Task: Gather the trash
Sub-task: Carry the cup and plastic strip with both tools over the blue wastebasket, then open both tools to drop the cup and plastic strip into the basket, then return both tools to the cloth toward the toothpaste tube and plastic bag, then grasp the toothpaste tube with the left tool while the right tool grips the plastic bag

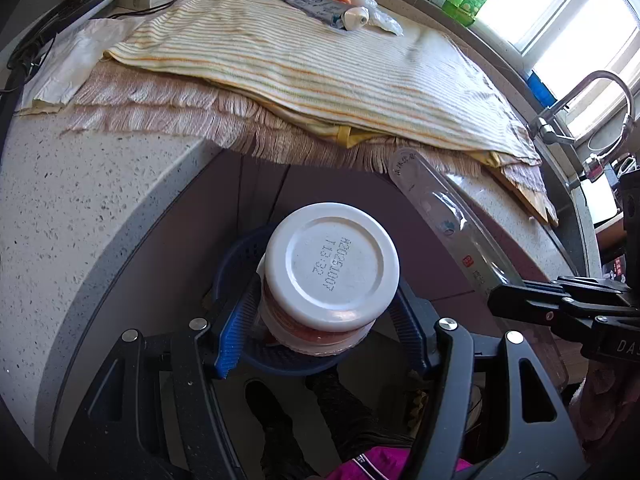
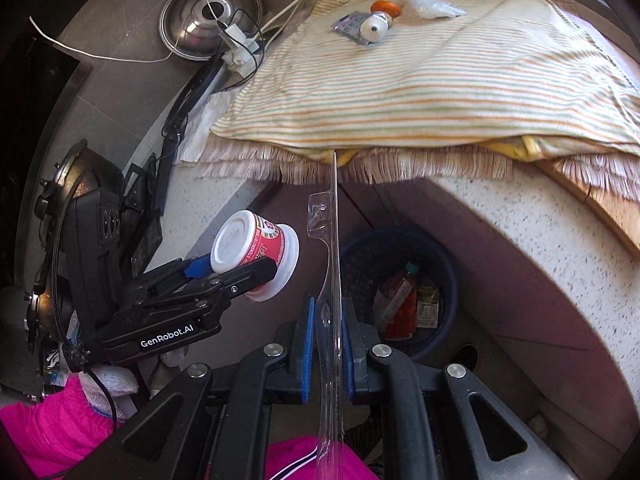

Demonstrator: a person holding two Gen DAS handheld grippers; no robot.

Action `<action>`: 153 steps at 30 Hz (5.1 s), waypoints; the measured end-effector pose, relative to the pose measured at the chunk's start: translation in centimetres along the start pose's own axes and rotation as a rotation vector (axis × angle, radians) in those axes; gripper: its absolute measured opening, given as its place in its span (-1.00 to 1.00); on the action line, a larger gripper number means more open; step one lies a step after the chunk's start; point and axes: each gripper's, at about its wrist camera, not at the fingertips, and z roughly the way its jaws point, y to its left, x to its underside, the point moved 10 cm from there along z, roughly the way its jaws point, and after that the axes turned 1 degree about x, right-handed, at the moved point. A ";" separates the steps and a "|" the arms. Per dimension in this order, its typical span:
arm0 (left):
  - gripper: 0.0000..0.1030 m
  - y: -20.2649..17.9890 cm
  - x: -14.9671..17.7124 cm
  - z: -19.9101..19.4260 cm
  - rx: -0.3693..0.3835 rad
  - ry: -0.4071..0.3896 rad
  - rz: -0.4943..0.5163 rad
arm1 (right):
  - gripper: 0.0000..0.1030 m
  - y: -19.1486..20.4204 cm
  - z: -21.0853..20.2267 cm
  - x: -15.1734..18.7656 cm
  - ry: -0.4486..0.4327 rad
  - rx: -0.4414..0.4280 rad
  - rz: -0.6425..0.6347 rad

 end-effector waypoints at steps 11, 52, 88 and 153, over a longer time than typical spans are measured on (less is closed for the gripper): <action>0.27 0.8 3.6 3.3 -0.041 0.082 0.016 | -0.80 -2.4 3.9 3.4 0.103 0.027 0.053; 0.30 3.1 5.8 11.1 -0.152 0.250 0.010 | -0.43 -7.0 13.4 2.8 0.231 0.197 0.044; 0.30 -0.6 -5.2 0.4 -0.123 -0.035 -0.016 | 0.74 -4.4 -0.3 -5.3 -0.023 0.128 -0.093; 0.18 -3.0 -29.8 12.8 -0.362 -0.083 -0.006 | 0.94 -14.7 5.3 -39.3 -0.033 0.109 -0.070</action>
